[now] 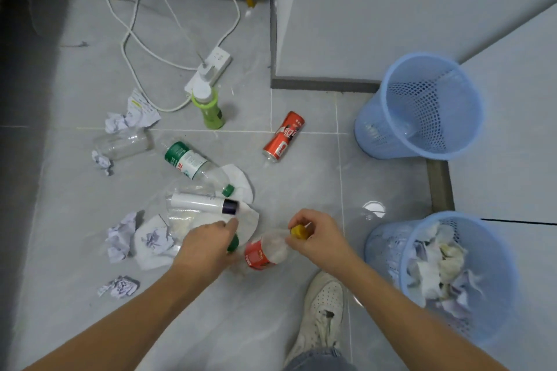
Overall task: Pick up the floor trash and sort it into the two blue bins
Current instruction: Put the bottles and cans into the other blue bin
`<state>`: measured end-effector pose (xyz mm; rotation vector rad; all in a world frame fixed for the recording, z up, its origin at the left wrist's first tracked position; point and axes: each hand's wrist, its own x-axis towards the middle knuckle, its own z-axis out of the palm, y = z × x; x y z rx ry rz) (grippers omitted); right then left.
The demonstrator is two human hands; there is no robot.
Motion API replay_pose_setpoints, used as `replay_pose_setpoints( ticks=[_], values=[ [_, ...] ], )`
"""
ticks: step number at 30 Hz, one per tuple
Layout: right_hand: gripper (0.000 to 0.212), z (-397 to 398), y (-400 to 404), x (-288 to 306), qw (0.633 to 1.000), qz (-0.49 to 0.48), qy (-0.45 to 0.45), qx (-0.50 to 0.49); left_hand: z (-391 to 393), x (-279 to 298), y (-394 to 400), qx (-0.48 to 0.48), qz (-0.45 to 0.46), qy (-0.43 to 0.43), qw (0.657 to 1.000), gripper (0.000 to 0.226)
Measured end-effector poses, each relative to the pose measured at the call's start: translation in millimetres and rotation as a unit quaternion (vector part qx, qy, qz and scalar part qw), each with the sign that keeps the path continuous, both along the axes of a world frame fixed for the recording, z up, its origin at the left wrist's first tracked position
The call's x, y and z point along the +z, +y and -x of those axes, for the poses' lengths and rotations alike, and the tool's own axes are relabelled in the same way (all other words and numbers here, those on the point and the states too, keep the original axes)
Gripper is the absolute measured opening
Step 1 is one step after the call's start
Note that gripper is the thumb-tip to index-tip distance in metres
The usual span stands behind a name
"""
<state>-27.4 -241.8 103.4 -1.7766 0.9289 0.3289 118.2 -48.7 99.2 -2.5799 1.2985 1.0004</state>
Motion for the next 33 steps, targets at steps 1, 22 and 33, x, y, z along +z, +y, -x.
replay_pose_setpoints(
  ticks=[1, 22, 33],
  values=[
    [0.019, 3, -4, 17, 1.0, 0.025, -0.01, -0.003, 0, 18, 8, 0.017, 0.021, 0.007, 1.0, 0.031],
    [0.025, 25, -298, 195, 0.898, 0.308, -0.145, -0.277, -3, 225, -347, 0.149, 0.423, 0.088, 0.89, 0.033],
    [0.013, 15, -323, 71, 0.936, 0.329, -0.027, -0.124, -6, 90, -427, -0.041, 0.248, 0.004, 0.968, 0.037]
  ],
)
